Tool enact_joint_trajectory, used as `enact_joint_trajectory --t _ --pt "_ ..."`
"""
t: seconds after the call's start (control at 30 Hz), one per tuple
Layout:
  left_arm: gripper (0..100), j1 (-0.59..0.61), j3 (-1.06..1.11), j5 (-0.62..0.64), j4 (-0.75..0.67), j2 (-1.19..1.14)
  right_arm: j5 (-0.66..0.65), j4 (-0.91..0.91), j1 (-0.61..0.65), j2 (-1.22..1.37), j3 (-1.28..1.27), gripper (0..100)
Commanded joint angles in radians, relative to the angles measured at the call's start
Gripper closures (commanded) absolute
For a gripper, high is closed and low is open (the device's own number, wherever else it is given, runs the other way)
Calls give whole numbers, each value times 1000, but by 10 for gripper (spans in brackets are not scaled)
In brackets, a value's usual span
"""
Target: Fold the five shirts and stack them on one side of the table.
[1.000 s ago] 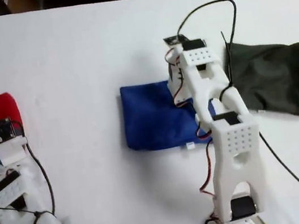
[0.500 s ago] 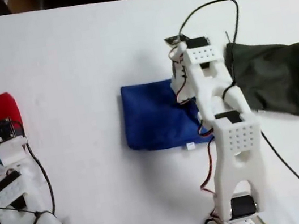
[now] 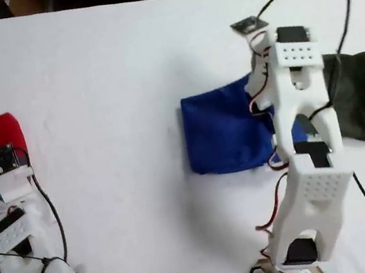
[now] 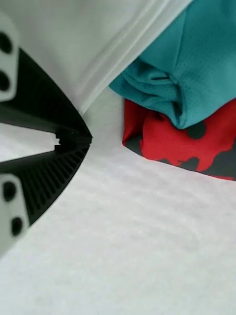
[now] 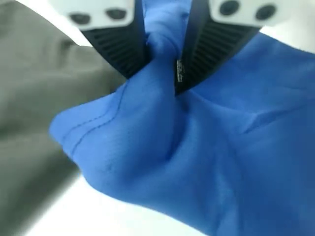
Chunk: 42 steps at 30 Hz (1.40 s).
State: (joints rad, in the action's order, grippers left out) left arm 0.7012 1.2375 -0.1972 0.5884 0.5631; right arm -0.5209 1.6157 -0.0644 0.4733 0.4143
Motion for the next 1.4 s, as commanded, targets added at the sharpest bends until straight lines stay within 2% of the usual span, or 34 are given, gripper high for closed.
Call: enact_joint_trajectory --t 0.0,0.3,0.6,0.73,1.0,1.37 --pt "974 -3 -4 12 -15 29 -26 5 -19 -147 20 978" --pt "974 -3 -4 12 -15 29 -66 2 -44 -351 20 978" --pt "974 -3 -2 12 -15 29 -83 -145 -219 -357 18 978" --pt "974 -3 -2 12 -15 29 -130 -199 -266 -346 12 978" --pt "974 -5 -2 12 -15 29 -138 -213 -375 -116 167 978" --pt "974 -5 -2 12 -15 29 -221 -186 -460 306 614 978"
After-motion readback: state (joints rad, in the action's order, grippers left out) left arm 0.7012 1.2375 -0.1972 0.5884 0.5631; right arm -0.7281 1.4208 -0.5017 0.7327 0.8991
